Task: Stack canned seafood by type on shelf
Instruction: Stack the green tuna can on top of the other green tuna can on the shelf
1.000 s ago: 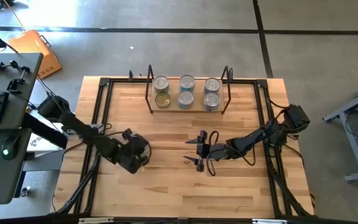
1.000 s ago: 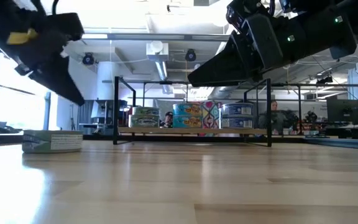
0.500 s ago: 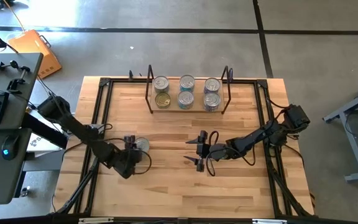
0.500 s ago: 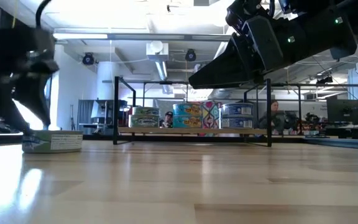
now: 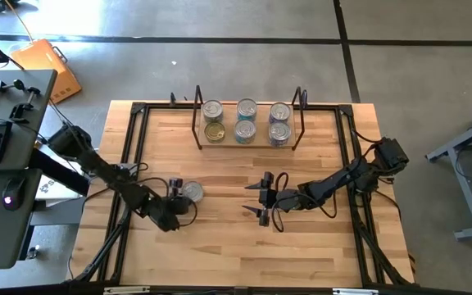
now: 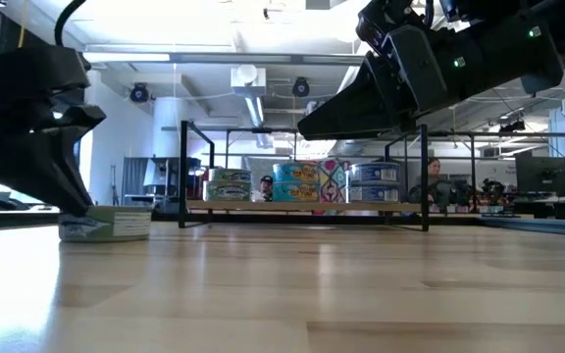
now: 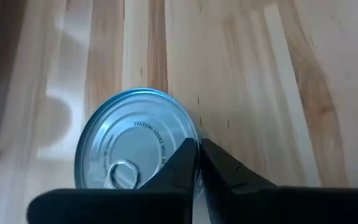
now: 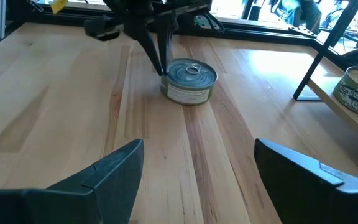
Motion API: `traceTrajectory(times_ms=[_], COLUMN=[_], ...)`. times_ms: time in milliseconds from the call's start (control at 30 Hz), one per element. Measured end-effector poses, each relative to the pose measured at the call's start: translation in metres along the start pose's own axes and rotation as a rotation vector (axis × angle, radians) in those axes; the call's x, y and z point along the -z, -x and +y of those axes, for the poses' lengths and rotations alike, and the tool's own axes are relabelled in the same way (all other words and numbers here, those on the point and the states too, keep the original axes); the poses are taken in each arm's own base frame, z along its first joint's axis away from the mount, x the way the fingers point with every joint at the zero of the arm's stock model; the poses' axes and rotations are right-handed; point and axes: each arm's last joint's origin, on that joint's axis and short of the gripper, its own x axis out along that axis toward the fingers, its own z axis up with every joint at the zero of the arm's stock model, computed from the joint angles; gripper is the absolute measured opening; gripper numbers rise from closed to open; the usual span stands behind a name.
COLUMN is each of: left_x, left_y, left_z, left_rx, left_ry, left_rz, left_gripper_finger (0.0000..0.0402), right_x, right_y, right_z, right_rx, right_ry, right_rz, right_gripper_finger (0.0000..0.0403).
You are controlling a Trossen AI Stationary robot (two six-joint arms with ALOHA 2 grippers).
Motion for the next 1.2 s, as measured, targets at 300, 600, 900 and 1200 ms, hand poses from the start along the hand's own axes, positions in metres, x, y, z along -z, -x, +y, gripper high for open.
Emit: traceTrajectory(times_ms=[300, 600, 900, 1200], left_x=[-0.023, -0.068, -0.104, -0.135], left_y=[-0.003, -0.01, -0.011, -0.012], left_z=[0.0, -0.005, -0.003, 0.041], left_rx=[0.001, -0.072, -0.222, -0.374], left_ry=[-0.022, -0.097, -0.122, -0.113], left_rz=[-0.126, -0.165, -0.21, -0.183], left_gripper_finger=[0.0001, 0.0, 0.0, 0.0], right_x=[0.0, 0.0, 0.001, 0.001], right_y=[0.0, 0.0, 0.0, 0.0], right_z=[0.0, 0.0, 0.0, 0.0], right_rx=[0.0, 0.0, 0.001, 0.0], right_ry=[-0.003, -0.003, 0.001, -0.015], right_rz=[-0.001, 0.0, 0.01, 0.013], right_gripper_finger=[0.0298, 0.0298, 0.0298, 0.0298])
